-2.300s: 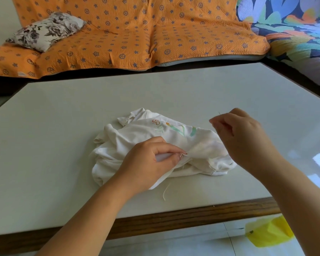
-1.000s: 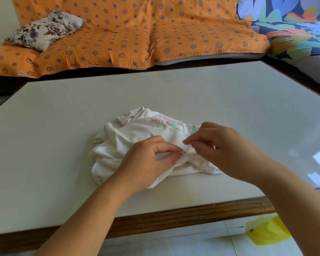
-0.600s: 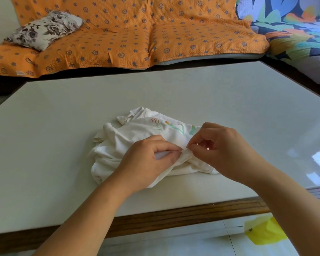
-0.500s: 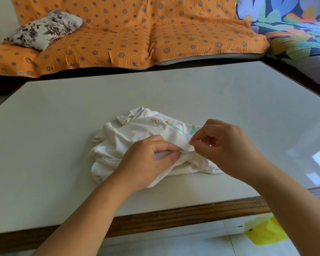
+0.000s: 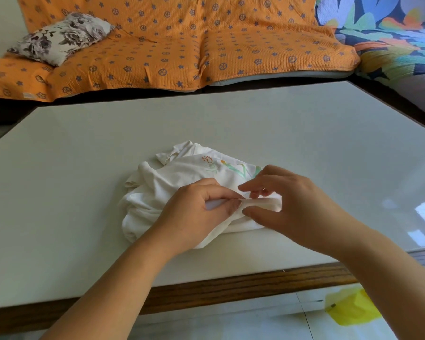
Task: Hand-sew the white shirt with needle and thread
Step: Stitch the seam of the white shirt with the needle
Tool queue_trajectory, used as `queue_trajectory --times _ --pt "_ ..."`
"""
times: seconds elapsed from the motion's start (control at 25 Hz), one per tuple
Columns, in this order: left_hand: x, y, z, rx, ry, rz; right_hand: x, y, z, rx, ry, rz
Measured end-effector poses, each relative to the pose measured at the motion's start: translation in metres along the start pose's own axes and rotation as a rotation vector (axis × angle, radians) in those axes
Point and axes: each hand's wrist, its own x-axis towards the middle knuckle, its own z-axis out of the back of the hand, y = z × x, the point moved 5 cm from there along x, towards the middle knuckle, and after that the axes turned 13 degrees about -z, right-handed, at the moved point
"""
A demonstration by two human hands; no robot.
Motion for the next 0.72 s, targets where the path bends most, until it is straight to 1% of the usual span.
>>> queue_trajectory --times 0.16,0.32,0.52,0.56,0.64,0.72 --pt "-0.001 -0.002 0.002 -0.023 0.005 0.018 0.004 -0.007 -0.003 0.056 -0.124 -0.003" --pt "-0.001 -0.001 0.006 -0.03 -0.051 0.047 0.005 -0.007 -0.002 0.081 -0.101 -0.004" --pt "-0.002 -0.005 0.008 -0.057 -0.056 0.06 0.005 -0.008 -0.001 0.119 -0.062 -0.035" --pt "-0.003 -0.005 0.009 -0.055 -0.059 0.063 0.004 -0.007 0.002 0.135 -0.079 -0.047" --pt "-0.003 -0.004 0.01 -0.051 -0.066 0.079 0.001 -0.004 0.012 0.176 -0.196 -0.041" --pt "-0.003 -0.004 0.01 -0.043 -0.065 0.091 -0.004 0.001 0.021 0.275 -0.264 -0.048"
